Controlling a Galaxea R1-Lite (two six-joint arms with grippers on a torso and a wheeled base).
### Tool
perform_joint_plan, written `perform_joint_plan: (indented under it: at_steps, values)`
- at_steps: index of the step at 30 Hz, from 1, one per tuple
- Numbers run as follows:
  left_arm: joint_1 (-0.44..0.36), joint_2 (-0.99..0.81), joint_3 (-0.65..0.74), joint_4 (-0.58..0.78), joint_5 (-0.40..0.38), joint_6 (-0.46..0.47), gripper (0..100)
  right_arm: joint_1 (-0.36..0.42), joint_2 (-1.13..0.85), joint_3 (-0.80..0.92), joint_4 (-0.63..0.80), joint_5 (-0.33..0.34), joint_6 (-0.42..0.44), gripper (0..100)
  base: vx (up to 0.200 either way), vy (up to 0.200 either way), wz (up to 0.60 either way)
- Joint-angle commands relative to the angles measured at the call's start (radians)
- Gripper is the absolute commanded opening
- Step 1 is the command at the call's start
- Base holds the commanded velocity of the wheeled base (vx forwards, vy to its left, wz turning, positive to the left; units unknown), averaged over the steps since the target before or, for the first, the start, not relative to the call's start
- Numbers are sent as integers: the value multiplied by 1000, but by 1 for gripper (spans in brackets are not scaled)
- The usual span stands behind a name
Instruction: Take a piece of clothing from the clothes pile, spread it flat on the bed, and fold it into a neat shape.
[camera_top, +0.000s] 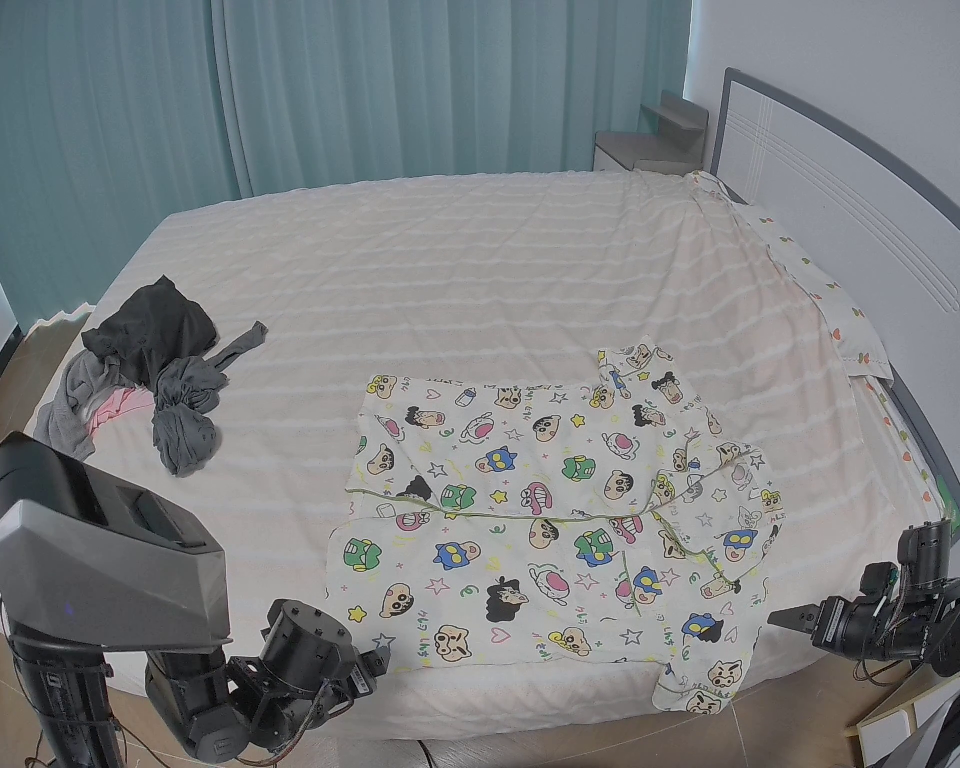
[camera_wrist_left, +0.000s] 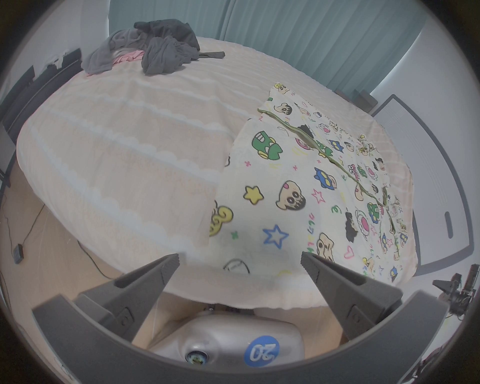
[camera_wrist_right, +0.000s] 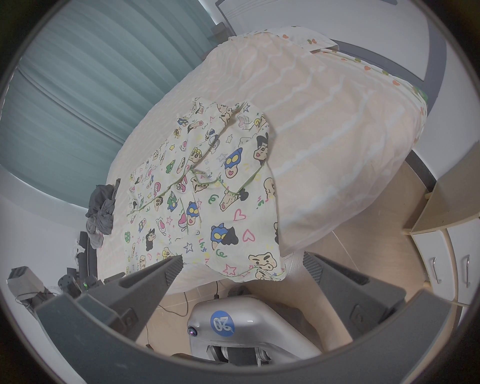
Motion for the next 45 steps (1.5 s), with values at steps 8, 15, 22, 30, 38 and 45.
perform_joint_plan:
  at_steps: [8, 15, 22, 30, 38, 45]
  values:
    - [54, 76, -82, -1, -12, 118, 100, -11, 85, 18, 4, 35, -93, 100, 0, 0, 0]
    - [48, 114, -132, -1, -16, 160, 100, -11, 111, 18, 4, 41, -132, 100, 0, 0, 0]
    - [43, 134, -152, -1, -21, 160, 100, -13, 154, 18, -11, 52, -153, 100, 0, 0, 0]
    - [43, 140, -166, -1, -22, 155, 0, -29, 255, 18, -82, 79, -170, 100, 0, 0, 0]
    - [43, 139, -161, -13, -32, 152, 0, -40, 367, 18, -151, 85, -304, 100, 0, 0, 0]
    - [43, 133, -155, -61, -30, 129, 0, -52, 468, 18, -221, 131, -425, 100, 0, 0, 0]
